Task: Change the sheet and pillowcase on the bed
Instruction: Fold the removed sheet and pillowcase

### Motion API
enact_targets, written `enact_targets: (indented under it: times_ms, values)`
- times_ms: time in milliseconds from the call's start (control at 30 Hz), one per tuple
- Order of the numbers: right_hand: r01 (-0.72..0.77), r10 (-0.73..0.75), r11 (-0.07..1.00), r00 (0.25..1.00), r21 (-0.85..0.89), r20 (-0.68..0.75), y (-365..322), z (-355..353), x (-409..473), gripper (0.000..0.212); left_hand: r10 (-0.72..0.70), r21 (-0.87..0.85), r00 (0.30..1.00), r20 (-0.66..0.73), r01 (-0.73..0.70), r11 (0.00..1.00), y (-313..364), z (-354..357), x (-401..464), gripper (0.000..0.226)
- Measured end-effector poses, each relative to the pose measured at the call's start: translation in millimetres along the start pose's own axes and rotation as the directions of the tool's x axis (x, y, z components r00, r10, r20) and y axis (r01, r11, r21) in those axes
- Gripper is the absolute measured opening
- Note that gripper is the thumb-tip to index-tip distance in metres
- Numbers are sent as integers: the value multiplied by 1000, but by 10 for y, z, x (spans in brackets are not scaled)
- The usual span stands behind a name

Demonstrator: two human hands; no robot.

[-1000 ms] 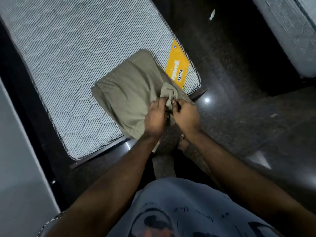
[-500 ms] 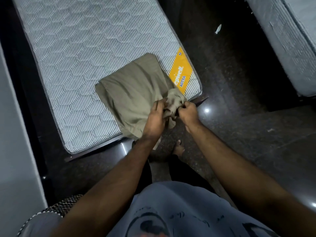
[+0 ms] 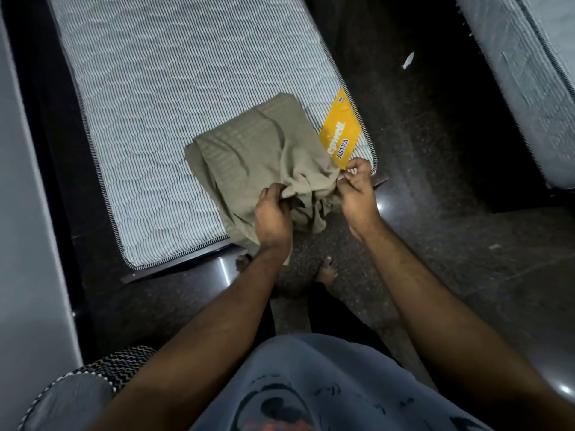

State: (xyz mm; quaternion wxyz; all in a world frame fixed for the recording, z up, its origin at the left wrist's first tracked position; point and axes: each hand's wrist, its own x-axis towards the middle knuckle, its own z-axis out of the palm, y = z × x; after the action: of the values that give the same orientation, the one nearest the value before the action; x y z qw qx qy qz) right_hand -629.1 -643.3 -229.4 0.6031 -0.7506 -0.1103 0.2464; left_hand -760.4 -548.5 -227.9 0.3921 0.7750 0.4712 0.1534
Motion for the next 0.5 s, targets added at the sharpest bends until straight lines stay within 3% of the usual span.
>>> enact_targets:
  times_ms: [100, 167, 267, 400, 500]
  values:
    - [120, -136, 980, 986, -160, -95, 28, -62, 29, 27, 78, 161, 997, 13, -79, 984, -4, 36, -27, 29]
    - [215, -246, 918, 968, -332, -55, 52, -132, 27, 30, 90, 204, 996, 30, -94, 974, -10, 46, -64, 31]
    - [219, -226, 861, 973, -460, 40, 24, -194, 14, 36, 87, 271, 994, 66, -102, 957, -36, 5, -91, 35]
    - [198, -231, 933, 970, -301, -78, 33, -197, 85, 28, 85, 453, 973, 213, -175, 874, -114, -25, -139, 42]
    - [67, -89, 984, 987, -162, -131, 31, -128, 79, 34, -54, 448, 973, 225, -54, 892, -142, 21, -201, 33]
